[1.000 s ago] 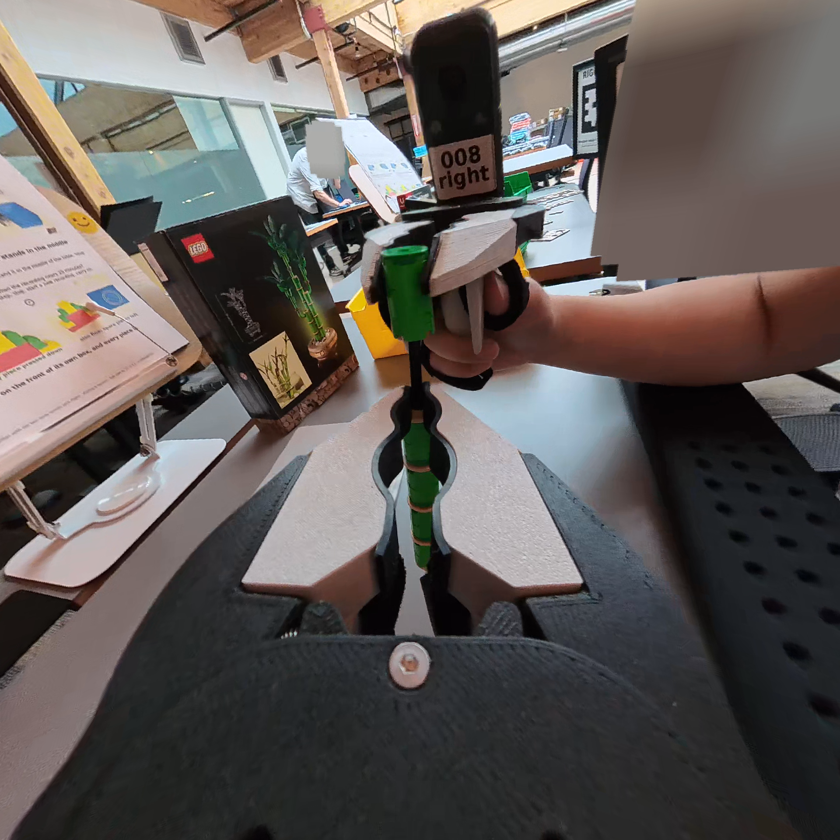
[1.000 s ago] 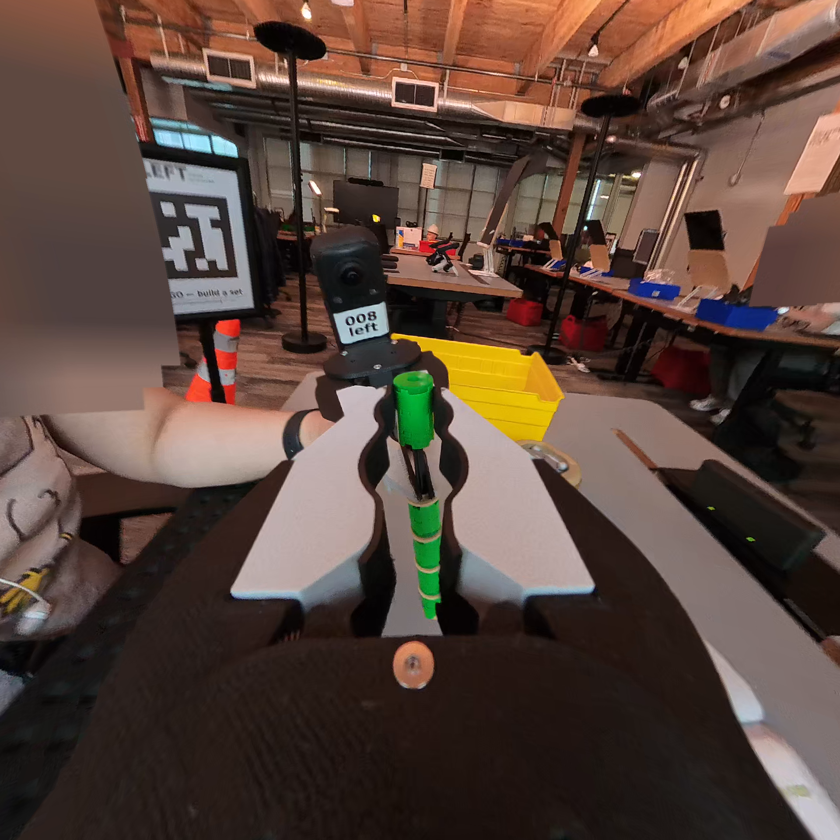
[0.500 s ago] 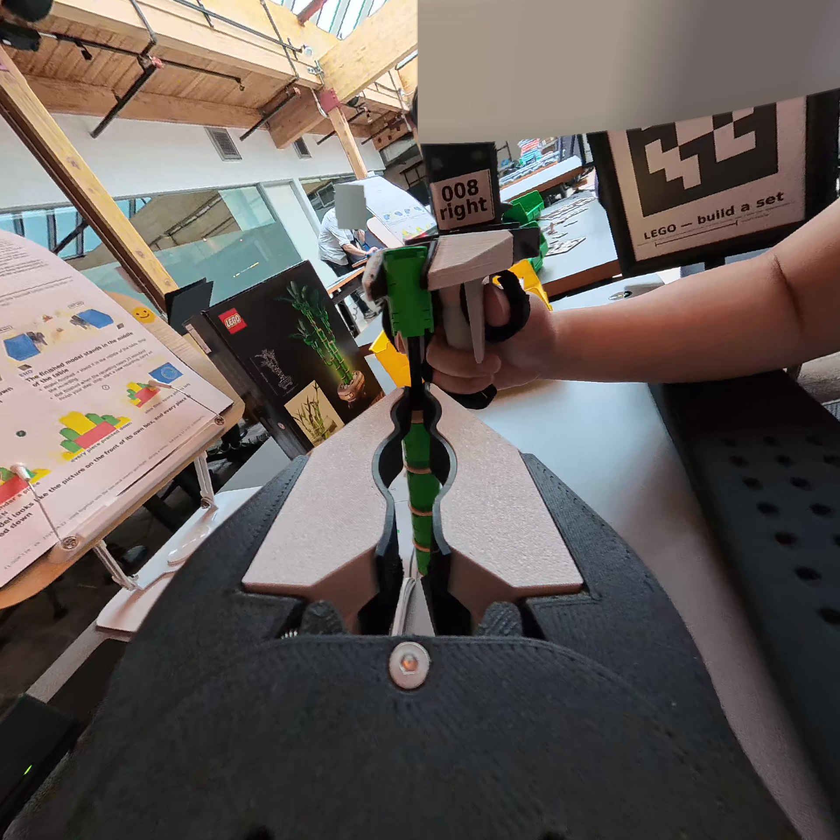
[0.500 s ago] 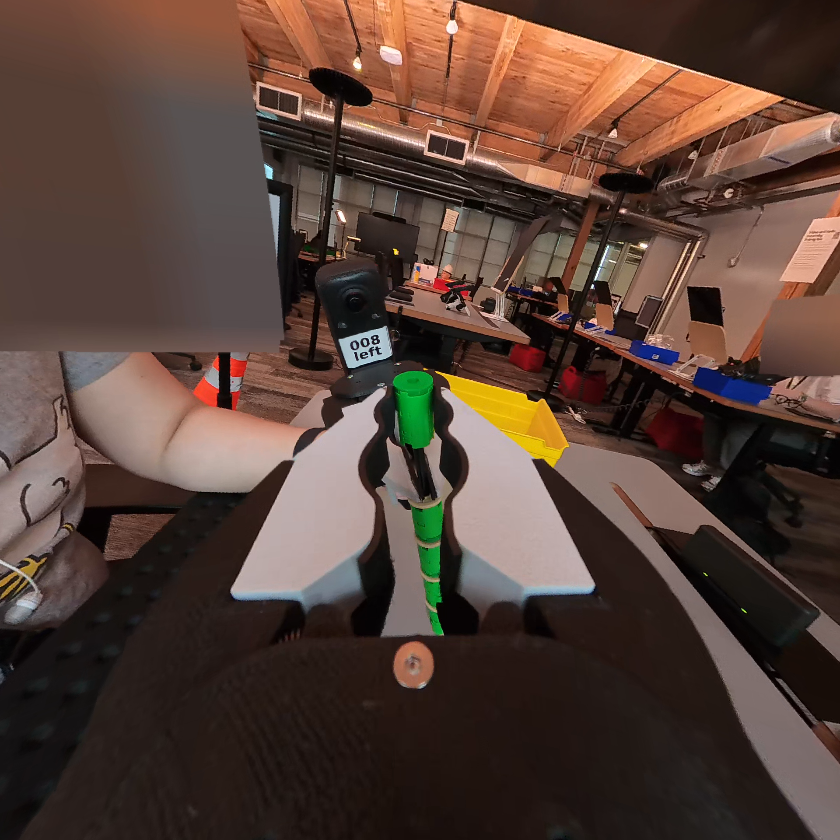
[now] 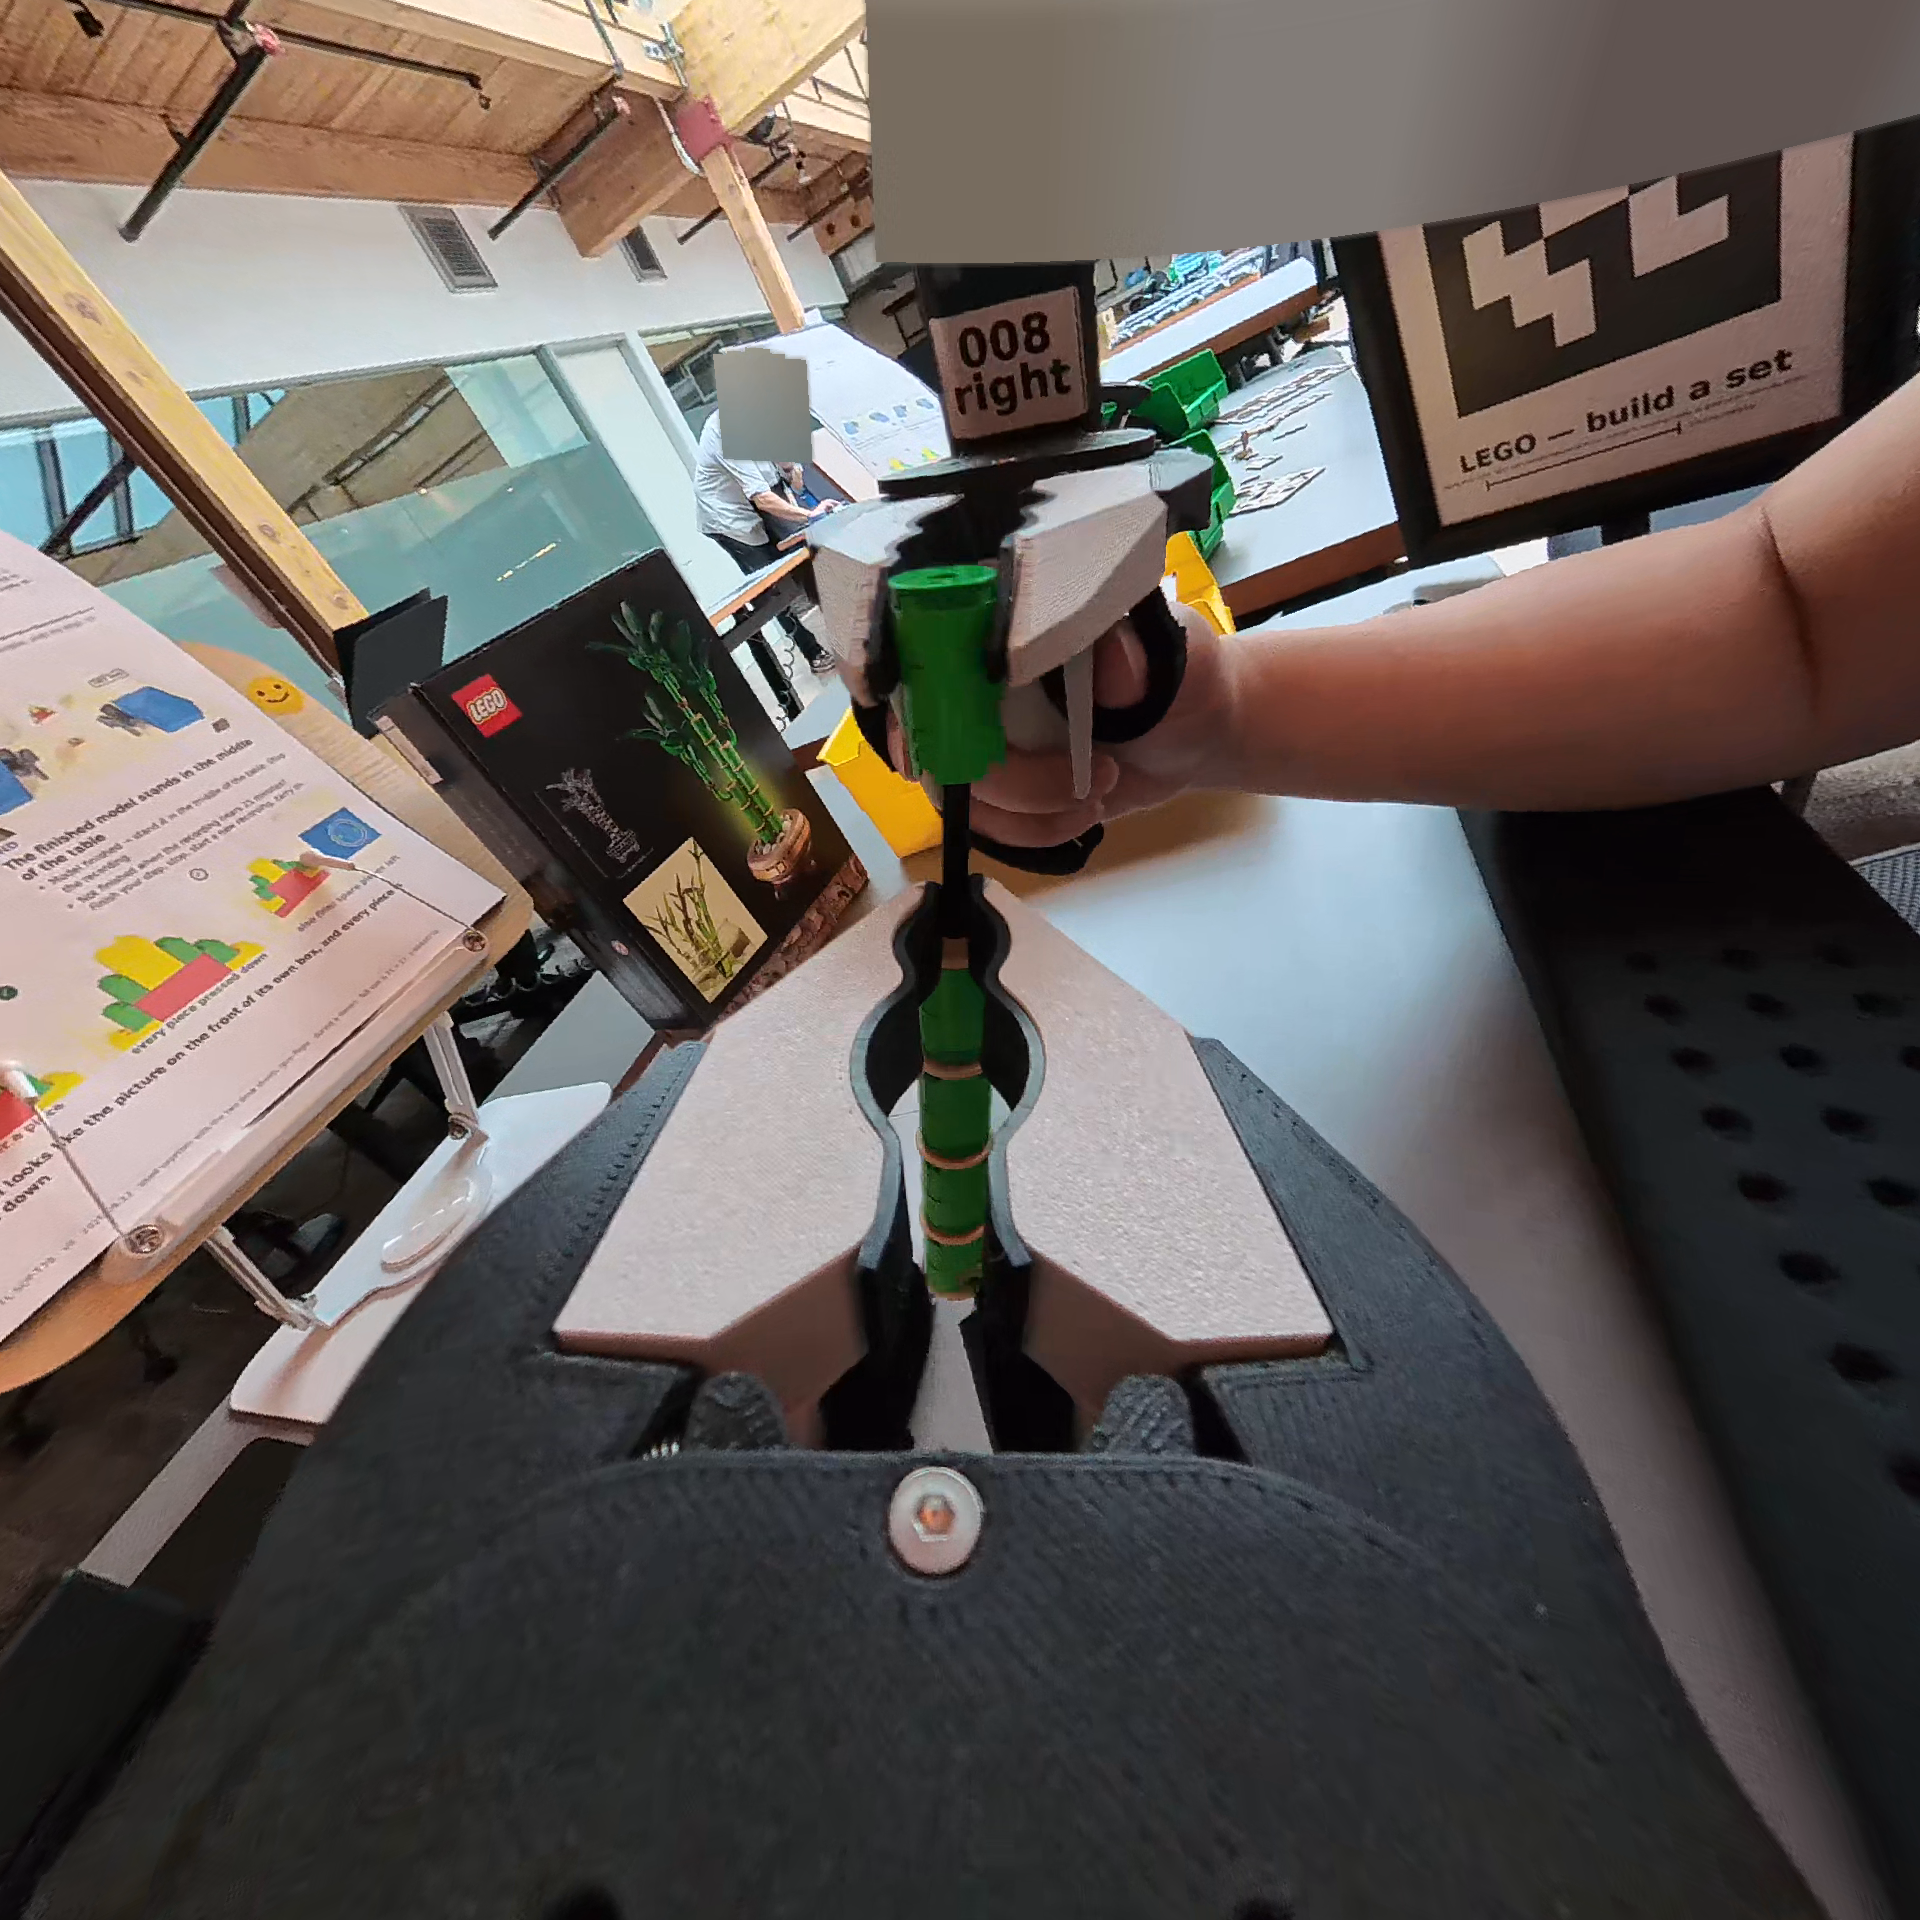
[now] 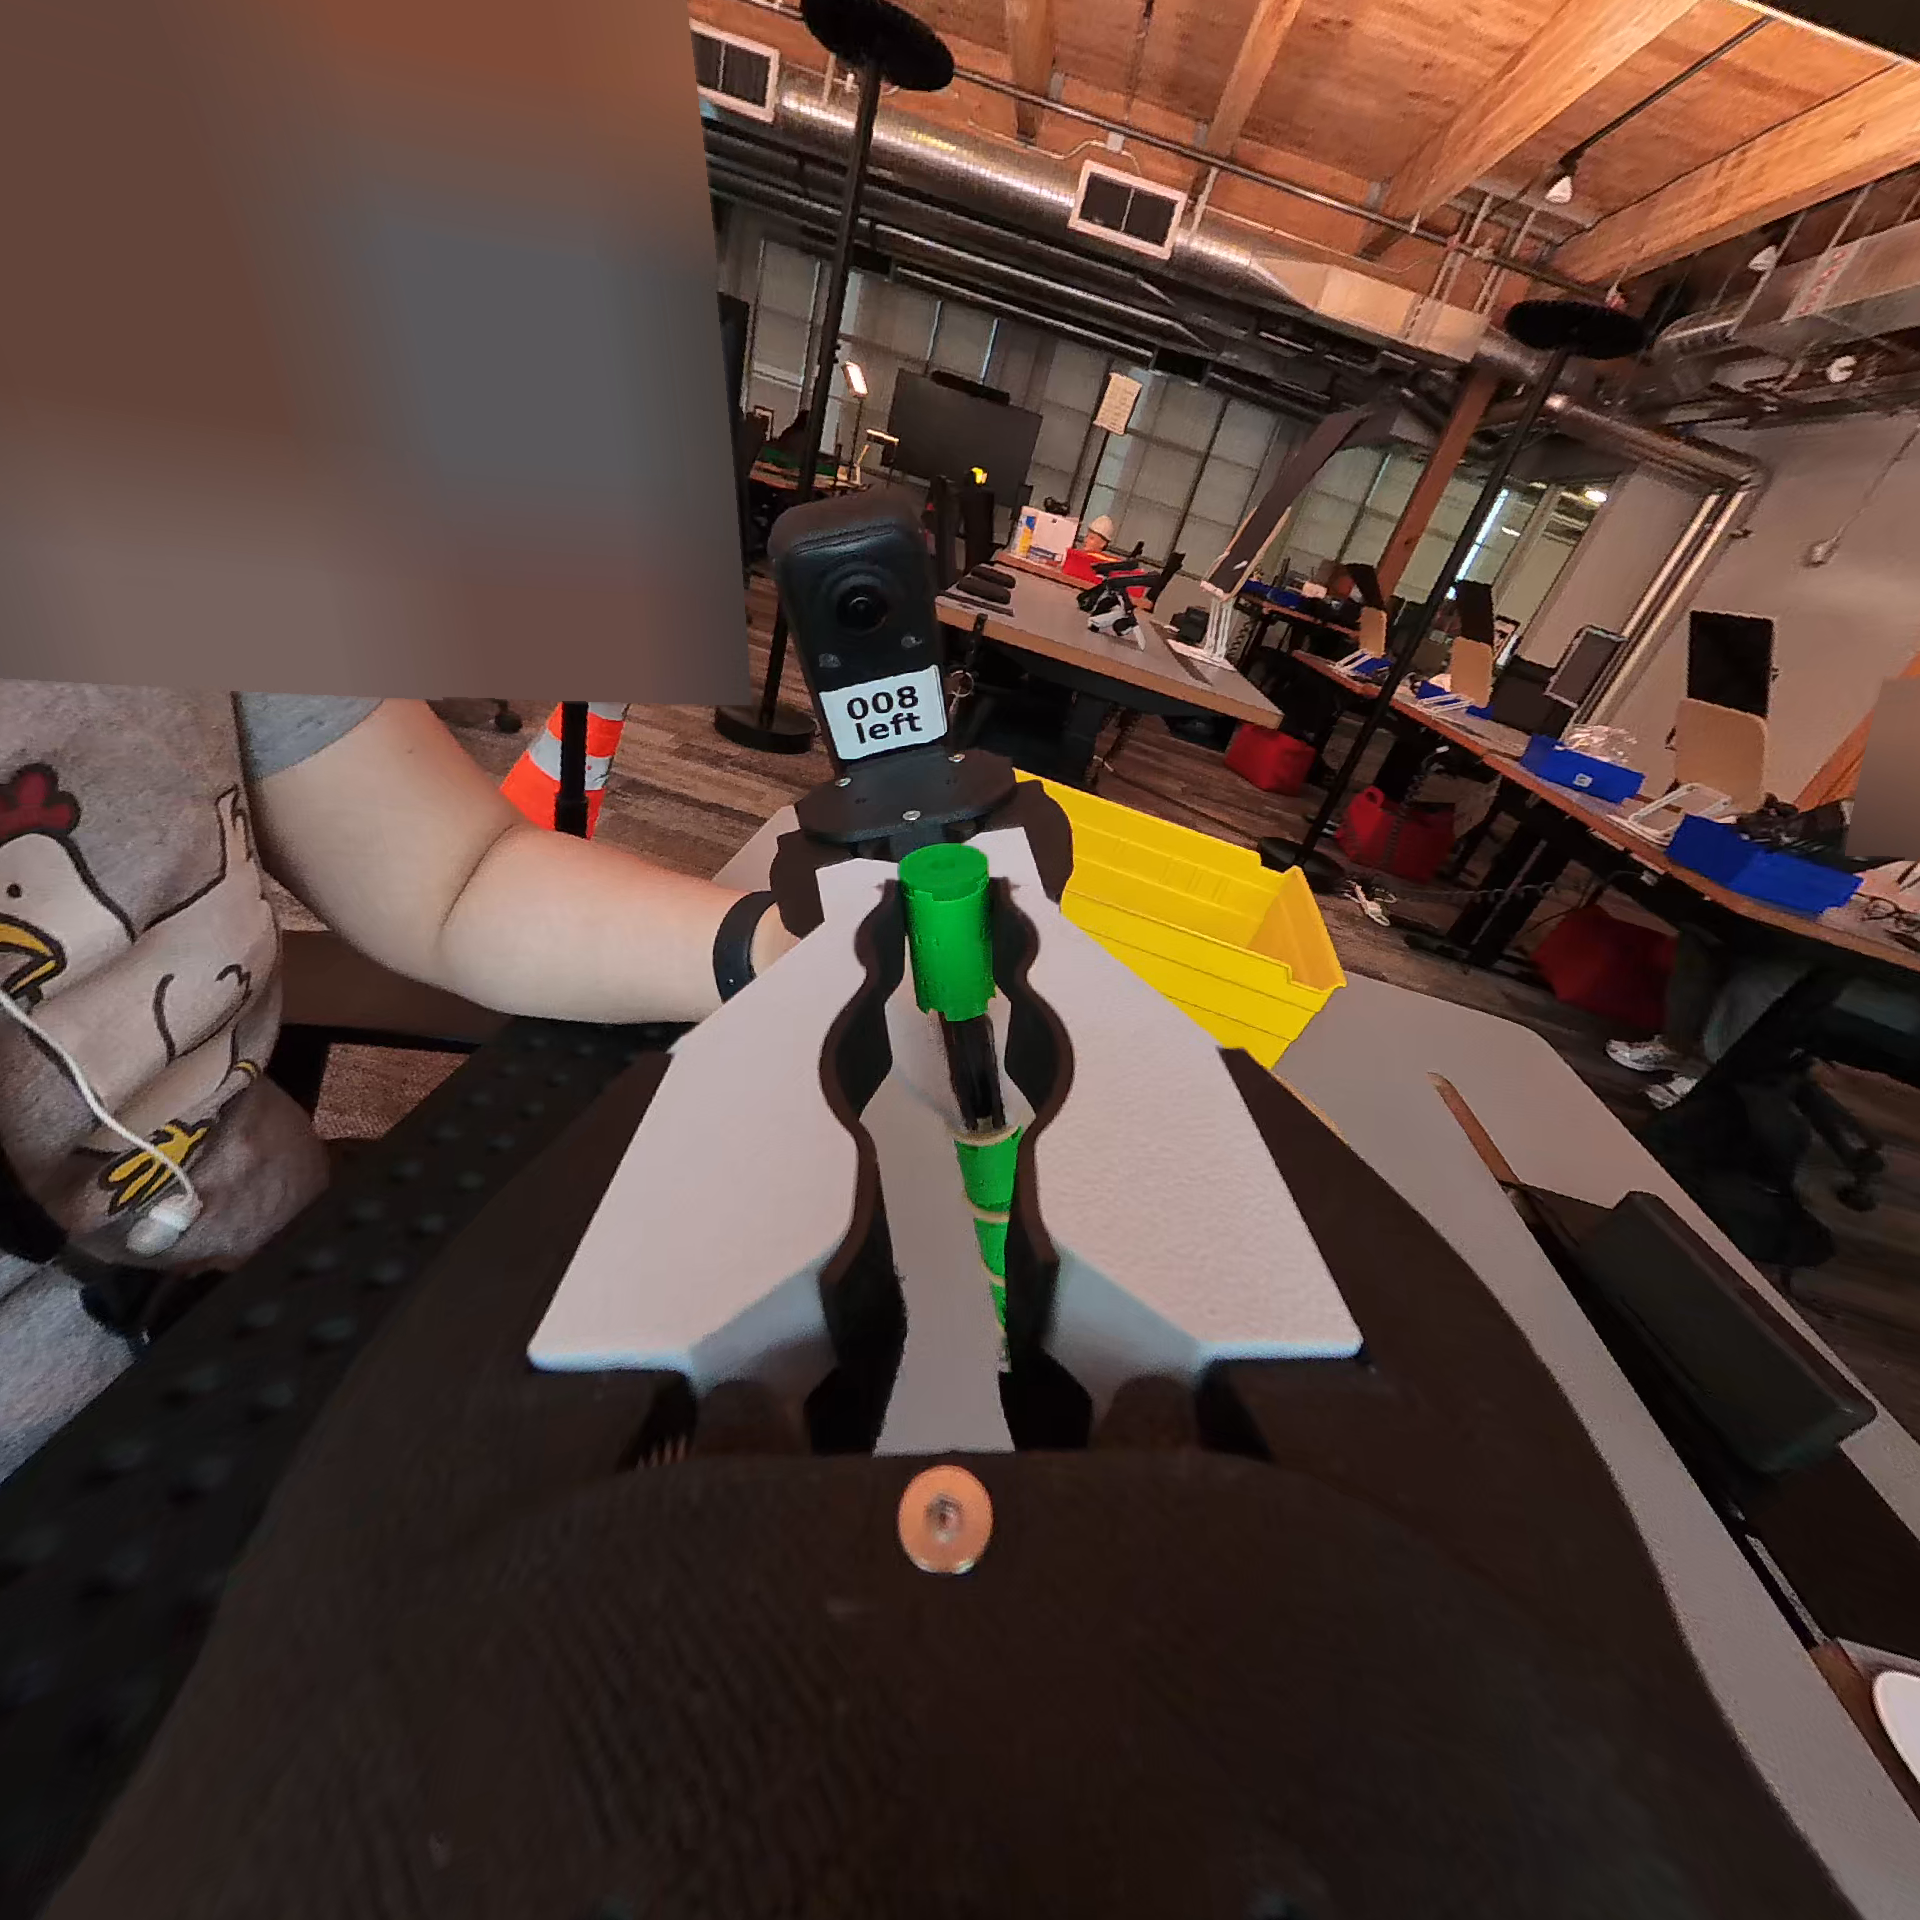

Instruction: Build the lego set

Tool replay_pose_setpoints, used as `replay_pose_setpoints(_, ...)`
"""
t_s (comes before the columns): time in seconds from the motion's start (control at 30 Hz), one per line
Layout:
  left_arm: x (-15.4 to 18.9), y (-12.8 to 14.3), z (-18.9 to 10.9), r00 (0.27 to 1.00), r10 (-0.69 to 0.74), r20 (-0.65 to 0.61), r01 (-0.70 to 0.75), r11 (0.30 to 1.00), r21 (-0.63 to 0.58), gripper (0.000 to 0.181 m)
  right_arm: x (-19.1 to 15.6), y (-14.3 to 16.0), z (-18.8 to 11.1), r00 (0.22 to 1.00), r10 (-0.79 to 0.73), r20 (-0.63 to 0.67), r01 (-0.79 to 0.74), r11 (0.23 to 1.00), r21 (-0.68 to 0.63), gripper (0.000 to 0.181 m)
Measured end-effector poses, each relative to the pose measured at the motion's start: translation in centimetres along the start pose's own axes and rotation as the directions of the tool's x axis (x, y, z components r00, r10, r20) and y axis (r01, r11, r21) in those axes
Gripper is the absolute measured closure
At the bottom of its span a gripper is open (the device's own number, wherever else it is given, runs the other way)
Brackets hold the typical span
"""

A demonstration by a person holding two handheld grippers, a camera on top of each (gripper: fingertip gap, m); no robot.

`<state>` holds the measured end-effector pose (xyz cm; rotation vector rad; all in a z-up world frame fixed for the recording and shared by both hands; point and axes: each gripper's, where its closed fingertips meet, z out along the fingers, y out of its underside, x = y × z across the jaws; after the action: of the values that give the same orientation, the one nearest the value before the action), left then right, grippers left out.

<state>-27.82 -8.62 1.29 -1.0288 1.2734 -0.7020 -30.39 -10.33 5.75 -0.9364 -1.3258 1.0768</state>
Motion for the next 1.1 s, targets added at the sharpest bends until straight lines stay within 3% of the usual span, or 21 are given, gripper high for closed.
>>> replay_pose_setpoints(1.1,-0.3,0.7,0.3,0.998,0.019,0.052,-0.015,0.996,-0.085,0.180,0.2,0.8,-0.3,1.000,-0.017,-0.002,0.017,1.000,0.014,0.166)
